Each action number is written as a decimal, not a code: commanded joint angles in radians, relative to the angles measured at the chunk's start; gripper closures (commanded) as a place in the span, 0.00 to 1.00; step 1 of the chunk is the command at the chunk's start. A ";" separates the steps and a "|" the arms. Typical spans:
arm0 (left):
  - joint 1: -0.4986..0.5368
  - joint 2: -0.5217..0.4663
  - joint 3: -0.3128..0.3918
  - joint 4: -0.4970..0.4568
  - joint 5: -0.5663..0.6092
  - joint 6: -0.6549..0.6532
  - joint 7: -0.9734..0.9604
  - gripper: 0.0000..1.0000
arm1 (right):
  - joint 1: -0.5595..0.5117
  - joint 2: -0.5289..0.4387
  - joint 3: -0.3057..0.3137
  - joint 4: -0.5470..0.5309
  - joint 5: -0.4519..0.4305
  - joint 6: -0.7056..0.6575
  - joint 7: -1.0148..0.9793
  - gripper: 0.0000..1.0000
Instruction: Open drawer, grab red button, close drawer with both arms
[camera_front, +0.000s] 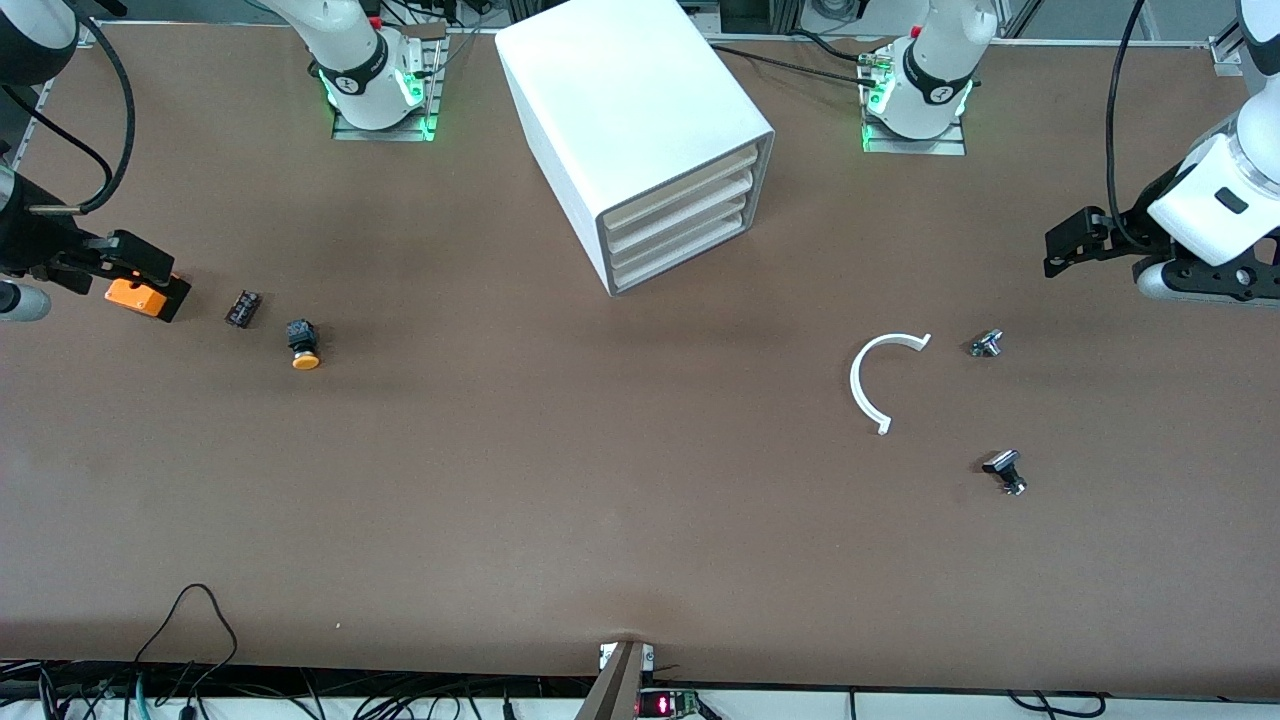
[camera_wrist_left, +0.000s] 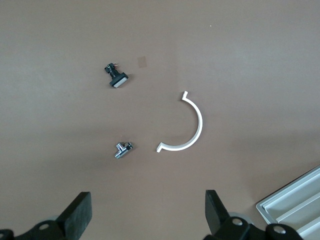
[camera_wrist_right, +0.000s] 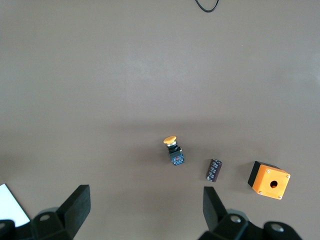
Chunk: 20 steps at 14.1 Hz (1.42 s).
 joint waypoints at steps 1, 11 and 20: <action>-0.004 0.004 0.006 0.019 -0.003 -0.022 -0.007 0.00 | 0.001 -0.005 -0.001 0.009 0.004 -0.011 -0.011 0.00; -0.008 0.008 0.001 0.026 0.000 -0.022 -0.007 0.00 | -0.007 0.012 -0.003 0.003 0.009 -0.010 0.015 0.00; -0.013 0.016 -0.004 0.031 -0.016 -0.019 0.004 0.00 | -0.007 0.027 -0.003 0.006 0.010 0.003 0.017 0.00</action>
